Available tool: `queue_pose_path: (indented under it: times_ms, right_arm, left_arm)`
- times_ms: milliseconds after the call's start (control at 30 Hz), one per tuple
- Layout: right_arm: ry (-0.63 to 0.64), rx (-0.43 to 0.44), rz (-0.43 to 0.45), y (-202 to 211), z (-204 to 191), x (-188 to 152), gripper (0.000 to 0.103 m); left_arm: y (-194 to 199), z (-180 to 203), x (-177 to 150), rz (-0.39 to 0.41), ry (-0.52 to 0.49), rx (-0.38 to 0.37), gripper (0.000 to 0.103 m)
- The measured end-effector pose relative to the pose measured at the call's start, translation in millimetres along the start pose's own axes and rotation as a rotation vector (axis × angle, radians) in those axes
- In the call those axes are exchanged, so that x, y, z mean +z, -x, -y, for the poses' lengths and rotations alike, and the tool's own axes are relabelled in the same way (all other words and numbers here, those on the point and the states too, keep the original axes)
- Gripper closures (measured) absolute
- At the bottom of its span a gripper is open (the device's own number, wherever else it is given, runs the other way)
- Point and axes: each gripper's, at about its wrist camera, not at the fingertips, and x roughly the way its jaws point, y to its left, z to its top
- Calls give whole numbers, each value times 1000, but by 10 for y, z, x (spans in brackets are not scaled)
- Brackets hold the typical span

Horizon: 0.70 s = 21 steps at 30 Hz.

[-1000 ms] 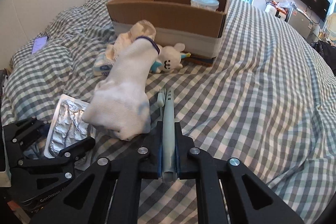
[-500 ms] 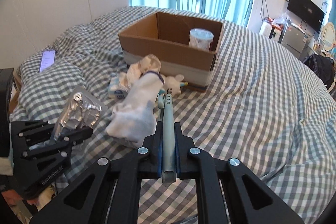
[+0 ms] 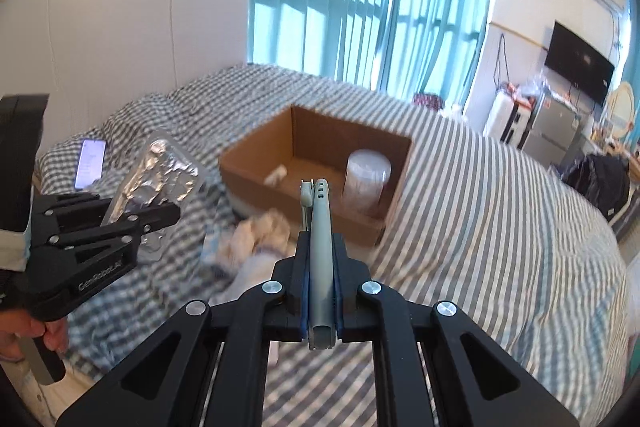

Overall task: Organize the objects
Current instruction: 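Carry blister pack and hanger clip into the box and release both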

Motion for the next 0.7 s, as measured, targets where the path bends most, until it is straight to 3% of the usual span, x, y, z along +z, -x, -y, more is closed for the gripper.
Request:
queue_pose_path:
  times_ms: [267, 467, 700]
  right_arm:
    - [33, -10, 57, -389, 59, 670, 95]
    - [-3, 11, 51, -921, 202, 1018, 95]
    - [-42, 15, 53, -1552, 442, 1241, 95]
  left_arm:
    - [-425, -114, 770, 76, -9, -26, 95]
    - [-965, -194, 1184, 73, -33, -38, 95]
    - [-1540, -209, 1330, 47, -95, -38, 95]
